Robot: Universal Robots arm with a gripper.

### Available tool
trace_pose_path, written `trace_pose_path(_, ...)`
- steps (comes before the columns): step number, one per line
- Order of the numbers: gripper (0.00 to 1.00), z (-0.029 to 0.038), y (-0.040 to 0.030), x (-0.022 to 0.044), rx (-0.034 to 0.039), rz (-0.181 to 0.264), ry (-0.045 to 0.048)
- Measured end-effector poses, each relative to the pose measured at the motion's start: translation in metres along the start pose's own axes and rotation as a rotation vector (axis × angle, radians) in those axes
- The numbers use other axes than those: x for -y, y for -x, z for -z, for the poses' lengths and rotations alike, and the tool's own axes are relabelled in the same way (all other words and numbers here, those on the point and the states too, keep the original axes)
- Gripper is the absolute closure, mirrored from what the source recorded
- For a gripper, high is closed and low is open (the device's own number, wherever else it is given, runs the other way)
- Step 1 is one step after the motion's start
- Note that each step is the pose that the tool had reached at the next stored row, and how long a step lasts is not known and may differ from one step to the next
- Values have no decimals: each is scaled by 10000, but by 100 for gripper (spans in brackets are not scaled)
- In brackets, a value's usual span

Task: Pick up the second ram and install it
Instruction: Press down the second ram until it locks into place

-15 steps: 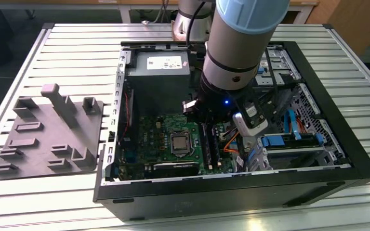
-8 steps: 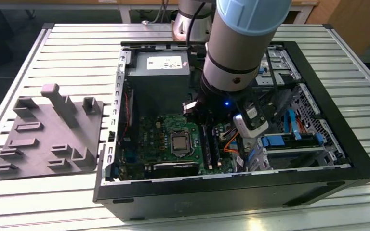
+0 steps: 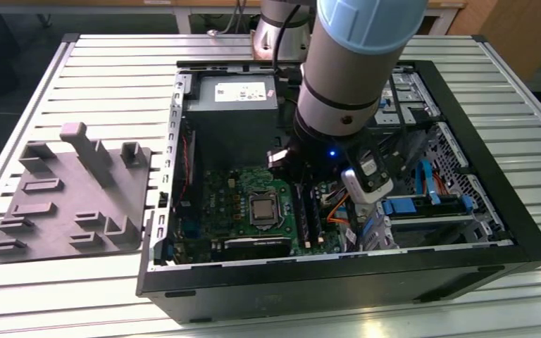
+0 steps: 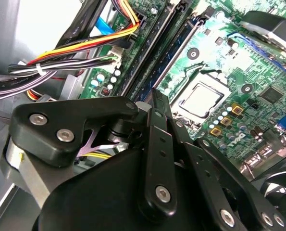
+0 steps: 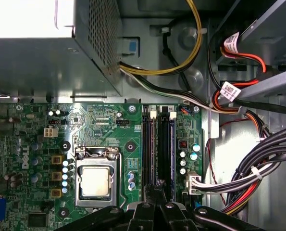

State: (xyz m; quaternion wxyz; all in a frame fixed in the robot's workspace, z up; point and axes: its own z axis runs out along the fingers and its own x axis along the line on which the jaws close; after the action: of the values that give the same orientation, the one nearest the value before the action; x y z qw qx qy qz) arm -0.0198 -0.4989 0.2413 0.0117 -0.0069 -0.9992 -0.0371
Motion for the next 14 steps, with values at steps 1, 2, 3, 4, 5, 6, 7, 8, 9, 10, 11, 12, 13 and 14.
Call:
trace_pose_path(1, 89, 0, 0, 3, 0, 0, 0)
trace_pose_path(2, 89, 0, 0, 6, 0, 0, 0)
trace_pose_path(3, 89, 0, 0, 9, 0, 0, 0)
trace_pose_path(4, 89, 1, 0, 14, 0, 0, 0)
trace_pose_path(5, 89, 1, 0, 19, 0, 0, 0)
trace_pose_path(6, 89, 1, 0, 24, 0, 0, 0)
trace_pose_path(7, 89, 1, 0, 29, -1, 0, 0)
trace_pose_path(8, 89, 1, 0, 34, 0, 0, 0)
trace_pose_path(9, 89, 1, 1, 38, 0, 0, 0)
trace_pose_path(10, 89, 2, 1, 43, 0, 0, 0)
trace_pose_path(11, 89, 2, 1, 48, 0, 0, 0)
trace_pose_path(12, 89, 2, 1, 54, 0, 1, 0)
trace_pose_path(13, 89, 2, 1, 59, 0, 1, 0)
trace_pose_path(14, 89, 3, 1, 65, 0, 0, 0)
